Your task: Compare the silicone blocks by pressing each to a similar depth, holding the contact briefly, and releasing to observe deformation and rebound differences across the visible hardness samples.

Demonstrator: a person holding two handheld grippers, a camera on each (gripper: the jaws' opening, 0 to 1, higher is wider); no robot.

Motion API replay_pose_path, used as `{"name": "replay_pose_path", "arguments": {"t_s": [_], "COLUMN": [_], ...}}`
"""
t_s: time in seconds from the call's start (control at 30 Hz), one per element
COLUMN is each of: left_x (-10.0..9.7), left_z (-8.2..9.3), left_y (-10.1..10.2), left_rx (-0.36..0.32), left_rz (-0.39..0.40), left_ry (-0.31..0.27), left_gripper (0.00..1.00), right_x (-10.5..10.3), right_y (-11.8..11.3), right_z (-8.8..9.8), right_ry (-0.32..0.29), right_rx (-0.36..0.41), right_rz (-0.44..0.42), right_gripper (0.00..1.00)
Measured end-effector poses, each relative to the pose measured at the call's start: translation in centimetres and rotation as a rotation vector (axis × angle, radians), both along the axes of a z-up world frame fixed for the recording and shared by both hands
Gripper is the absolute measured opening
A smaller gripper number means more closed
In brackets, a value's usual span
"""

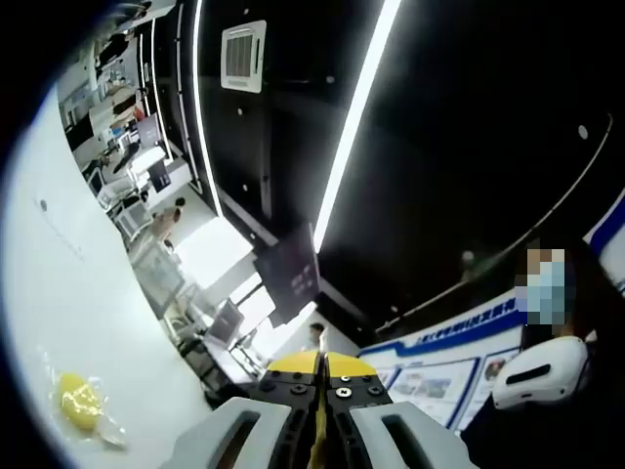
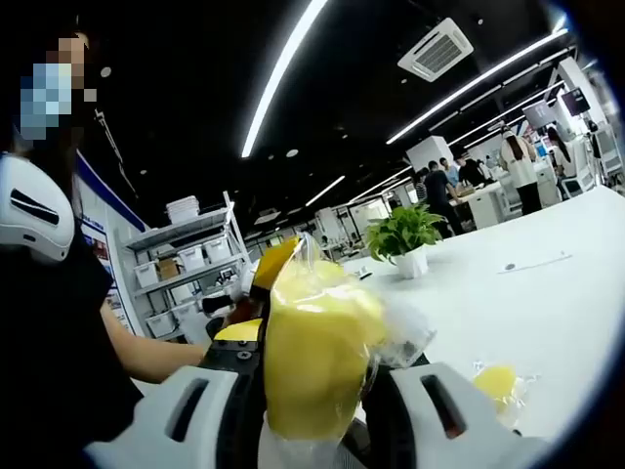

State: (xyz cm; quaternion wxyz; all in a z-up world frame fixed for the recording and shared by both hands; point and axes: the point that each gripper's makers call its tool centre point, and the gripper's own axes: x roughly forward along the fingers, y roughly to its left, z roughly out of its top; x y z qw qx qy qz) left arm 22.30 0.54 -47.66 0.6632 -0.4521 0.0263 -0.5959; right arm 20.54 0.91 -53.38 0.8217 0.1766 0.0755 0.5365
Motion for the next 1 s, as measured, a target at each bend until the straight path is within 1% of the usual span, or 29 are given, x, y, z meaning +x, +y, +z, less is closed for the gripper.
{"name": "replay_pose_path", "arguments": {"t_s": [0.07,0.13,0.3,0.37,0.43,0.53,0.57,0.67,0.8,0.83,0.87,0.93,1.0], "left_x": [0.2,0.3,0.6,0.5,0.6,0.7,0.6,0.3,0.2,0.1,0.1,0.0,-0.3], "left_z": [0.1,0.1,0.3,0.4,0.4,0.3,0.3,0.5,0.8,0.8,0.8,0.8,0.8], "left_y": [-0.1,-0.1,-0.2,-0.3,-0.4,-0.6,-0.6,-0.8,-0.9,-0.9,-0.9,-0.7,-0.5], "left_rx": [0.003,0.001,-0.001,-0.003,0.007,0.03,0.057,0.095,0.102,0.101,0.104,0.114,0.12], "left_rz": [0.001,0.0,-0.002,-0.009,-0.006,-0.002,0.013,0.017,0.014,0.014,0.014,0.018,0.019], "left_ry": [-0.001,-0.001,-0.002,-0.006,-0.013,-0.015,-0.041,-0.068,-0.086,-0.086,-0.088,-0.092,-0.098], "left_gripper": [0.0,0.0,0.0,0.0,0.0,0.0,0.0,0.0,0.0,0.0,0.0,0.0,0.0], "right_x": [0.1,0.2,0.4,0.4,0.5,0.5,0.4,0.3,0.0,0.0,0.1,0.0,-0.2], "right_y": [-0.1,-0.1,-0.2,-0.3,-0.4,-0.6,-0.7,-0.9,-1.1,-1.2,-1.2,-1.1,-1.0], "right_z": [0.2,0.3,0.5,0.6,0.6,0.6,0.6,0.7,1.1,1.1,1.0,1.0,1.1], "right_ry": [0.009,0.008,0.031,0.028,0.037,0.055,0.065,0.088,0.08,0.067,0.043,0.055,0.045], "right_rx": [0.021,0.022,0.025,0.027,0.027,0.004,-0.005,-0.026,-0.051,-0.063,-0.09,-0.093,-0.107], "right_rz": [-0.002,-0.005,0.001,0.01,0.014,0.01,0.009,0.006,-0.006,-0.011,-0.022,-0.023,-0.019], "right_gripper": [0.3,0.28,0.23,0.21,0.19,0.16,0.15,0.13,0.11,0.11,0.1,0.09,0.08]}}
